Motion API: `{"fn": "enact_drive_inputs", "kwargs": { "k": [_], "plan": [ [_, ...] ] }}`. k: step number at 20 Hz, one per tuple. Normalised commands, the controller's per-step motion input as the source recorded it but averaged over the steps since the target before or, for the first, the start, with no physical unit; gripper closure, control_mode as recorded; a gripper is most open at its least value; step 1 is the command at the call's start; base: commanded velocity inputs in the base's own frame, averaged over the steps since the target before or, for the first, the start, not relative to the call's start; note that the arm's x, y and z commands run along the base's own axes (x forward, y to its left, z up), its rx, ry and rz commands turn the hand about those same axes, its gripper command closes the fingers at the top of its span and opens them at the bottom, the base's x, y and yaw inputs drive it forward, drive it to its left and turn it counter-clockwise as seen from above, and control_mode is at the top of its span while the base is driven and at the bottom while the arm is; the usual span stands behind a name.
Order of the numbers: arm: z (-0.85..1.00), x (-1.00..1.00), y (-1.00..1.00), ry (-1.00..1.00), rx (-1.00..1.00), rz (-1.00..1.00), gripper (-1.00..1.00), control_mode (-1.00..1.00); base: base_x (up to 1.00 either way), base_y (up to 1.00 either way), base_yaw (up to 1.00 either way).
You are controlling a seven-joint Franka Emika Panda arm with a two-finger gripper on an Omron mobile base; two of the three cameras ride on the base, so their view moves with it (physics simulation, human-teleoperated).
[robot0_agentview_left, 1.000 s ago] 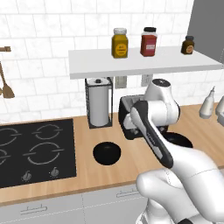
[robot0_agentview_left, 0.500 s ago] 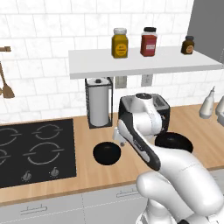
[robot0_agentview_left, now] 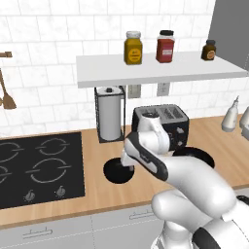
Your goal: Pick up the bowls on the counter and stack them on top of one another in the open cabinet. Place the smaller bowl on top of the larger bowl.
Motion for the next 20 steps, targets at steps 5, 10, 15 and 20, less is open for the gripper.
{"fn": "enact_drive_inputs", "kwargs": {
  "k": [5,10,15,20],
  "plan": [
    [-0.34,0.28,0.04,0.0,0.0,0.0,-1.0,-1.0,0.0,0.0,0.0],
    [-0.2,0.21,0.12,0.0,0.0,0.0,-1.0,-1.0,0.0,0.0,0.0],
    [-0.24,0.25,0.03,0.0,0.0,0.0,-1.0,-1.0,0.0,0.0,0.0],
    [-0.33,0.25,0.01,0.0,0.0,0.0,-1.0,-1.0,0.0,0.0,0.0]
  ]
}}
